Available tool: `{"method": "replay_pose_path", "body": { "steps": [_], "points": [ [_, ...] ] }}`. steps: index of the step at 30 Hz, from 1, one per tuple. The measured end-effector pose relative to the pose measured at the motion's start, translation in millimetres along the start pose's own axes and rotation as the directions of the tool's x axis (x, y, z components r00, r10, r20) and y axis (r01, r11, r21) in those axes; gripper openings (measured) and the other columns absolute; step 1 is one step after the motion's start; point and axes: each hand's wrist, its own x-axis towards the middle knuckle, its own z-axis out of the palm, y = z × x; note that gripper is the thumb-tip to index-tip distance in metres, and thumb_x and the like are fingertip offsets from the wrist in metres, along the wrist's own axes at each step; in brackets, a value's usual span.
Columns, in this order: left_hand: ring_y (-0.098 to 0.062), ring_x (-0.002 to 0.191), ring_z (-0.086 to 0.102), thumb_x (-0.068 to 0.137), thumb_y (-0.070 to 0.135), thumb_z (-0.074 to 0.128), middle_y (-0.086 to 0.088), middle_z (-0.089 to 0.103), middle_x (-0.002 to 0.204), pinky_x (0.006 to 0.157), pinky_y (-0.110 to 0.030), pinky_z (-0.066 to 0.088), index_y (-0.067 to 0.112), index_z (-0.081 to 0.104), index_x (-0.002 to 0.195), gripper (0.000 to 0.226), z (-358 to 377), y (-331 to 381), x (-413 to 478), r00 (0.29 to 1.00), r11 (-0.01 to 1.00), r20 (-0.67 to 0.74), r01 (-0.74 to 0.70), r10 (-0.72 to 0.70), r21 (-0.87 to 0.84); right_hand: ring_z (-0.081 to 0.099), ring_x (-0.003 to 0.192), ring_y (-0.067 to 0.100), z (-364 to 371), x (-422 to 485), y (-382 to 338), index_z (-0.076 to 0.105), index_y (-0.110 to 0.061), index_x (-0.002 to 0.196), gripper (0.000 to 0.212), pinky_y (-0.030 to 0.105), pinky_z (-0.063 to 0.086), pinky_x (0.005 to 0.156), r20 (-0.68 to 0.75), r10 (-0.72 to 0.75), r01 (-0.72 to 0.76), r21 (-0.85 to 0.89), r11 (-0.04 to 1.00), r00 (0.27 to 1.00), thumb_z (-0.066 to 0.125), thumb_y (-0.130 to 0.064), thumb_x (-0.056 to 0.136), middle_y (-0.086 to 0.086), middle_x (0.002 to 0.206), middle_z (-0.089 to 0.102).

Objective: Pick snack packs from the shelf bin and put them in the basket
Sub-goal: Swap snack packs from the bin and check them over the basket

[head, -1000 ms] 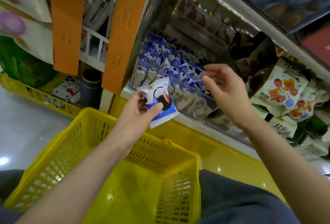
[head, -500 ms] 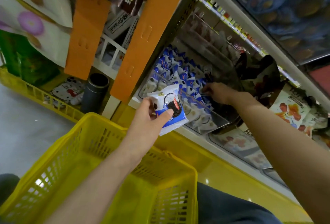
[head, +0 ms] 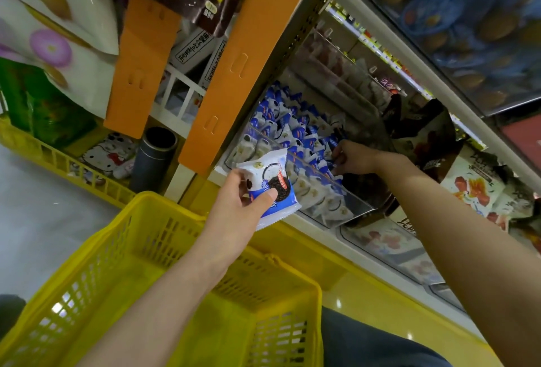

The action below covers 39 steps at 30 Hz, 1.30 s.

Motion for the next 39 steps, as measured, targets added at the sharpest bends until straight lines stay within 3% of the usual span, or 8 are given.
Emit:
{"method": "replay_pose_path", "body": {
  "steps": [9,12,19,24,29,33,35,39],
  "points": [
    [0.001,0.095,0.063,0.088,0.018,0.059,0.011,0.064,0.106,0.070,-0.017,0.050,0.030,0.050,0.112,0.028,1.4,-3.1,-0.4,1.000,0.998,-0.002,0.027,-0.027,0.061,0.049,0.079,0.011,-4.2,-16.6,-0.1,0.059,-0.008,0.110,0.032,0.020,0.038,0.061,-0.051,0.014,-0.016,-0.052,0.998,0.999,0.067,-0.026,0.084,0.005,0.106,0.057],
    [-0.001,0.093,0.063,0.088,0.019,0.059,0.011,0.064,0.103,0.071,-0.019,0.050,0.030,0.051,0.106,0.023,1.5,-3.9,-1.1,0.999,0.994,-0.006,0.035,-0.035,0.102,0.051,0.080,0.015,-6.2,-26.1,-0.9,0.061,-0.009,0.105,0.027,0.024,0.038,0.065,-0.158,0.039,-0.040,-0.003,0.999,0.987,0.068,-0.023,0.083,0.005,0.101,0.060],
    [-0.004,0.094,0.062,0.084,0.020,0.064,0.014,0.066,0.097,0.076,-0.020,0.048,0.034,0.055,0.096,0.020,0.9,-5.8,-3.2,1.000,0.987,0.003,-0.013,0.013,0.159,0.058,0.095,0.020,-12.0,-86.2,-16.3,0.059,-0.014,0.113,0.027,0.031,0.048,0.078,-0.687,0.003,0.188,0.203,0.961,0.726,0.062,-0.020,0.087,0.005,0.109,0.061],
    [0.000,0.083,0.068,0.070,0.020,0.069,0.011,0.072,0.087,0.064,-0.015,0.053,0.030,0.053,0.096,0.032,4.4,-2.2,-7.2,0.999,0.999,0.029,-0.034,0.035,-0.016,0.054,0.079,-0.003,-1.1,-148.9,-39.4,0.058,-0.027,0.100,0.021,0.002,0.041,0.069,-0.779,-0.098,0.468,0.266,0.843,0.619,0.067,-0.020,0.083,-0.014,0.092,0.056],
    [0.000,0.092,0.065,0.057,0.032,0.068,0.008,0.069,0.099,0.073,-0.012,0.051,0.027,0.056,0.104,0.048,6.2,2.7,-15.4,0.993,0.995,0.064,-0.093,0.094,-0.025,0.057,0.077,-0.003,21.2,-176.8,-52.1,0.056,-0.031,0.093,0.018,0.008,0.045,0.067,-0.632,-0.174,0.470,0.337,0.816,0.755,0.068,-0.024,0.081,-0.017,0.086,0.058],
    [0.013,0.083,0.061,0.062,0.038,0.064,0.027,0.068,0.084,0.065,-0.003,0.045,0.037,0.057,0.092,0.031,6.4,6.3,-23.3,0.989,0.991,0.082,-0.130,0.127,0.027,0.056,0.069,-0.002,34.0,-176.9,-56.3,0.056,-0.032,0.079,0.015,0.012,0.042,0.060,-0.435,-0.223,0.429,0.463,0.775,0.872,0.069,-0.026,0.081,-0.013,0.076,0.060],
    [0.006,0.088,0.063,0.063,0.046,0.063,0.020,0.069,0.089,0.068,-0.010,0.048,0.036,0.061,0.093,0.032,3.8,6.0,-23.9,0.991,0.995,0.105,-0.086,0.081,0.042,0.061,0.072,0.010,38.0,-175.3,-57.8,0.059,-0.024,0.080,0.009,0.024,0.047,0.066,-0.352,-0.213,0.384,0.538,0.750,0.911,0.068,-0.024,0.082,-0.003,0.081,0.065],
    [-0.013,0.086,0.068,0.070,0.039,0.061,-0.003,0.071,0.103,0.065,-0.028,0.056,0.020,0.057,0.112,0.046,1.6,7.7,-27.7,0.969,0.987,0.213,0.146,-0.129,-0.069,0.064,0.067,0.006,48.3,-174.6,-62.8,0.053,-0.015,0.088,0.007,0.020,0.056,0.064,-0.160,-0.251,0.262,0.852,0.453,0.955,0.057,-0.009,0.089,0.001,0.080,0.063]
  ]
}}
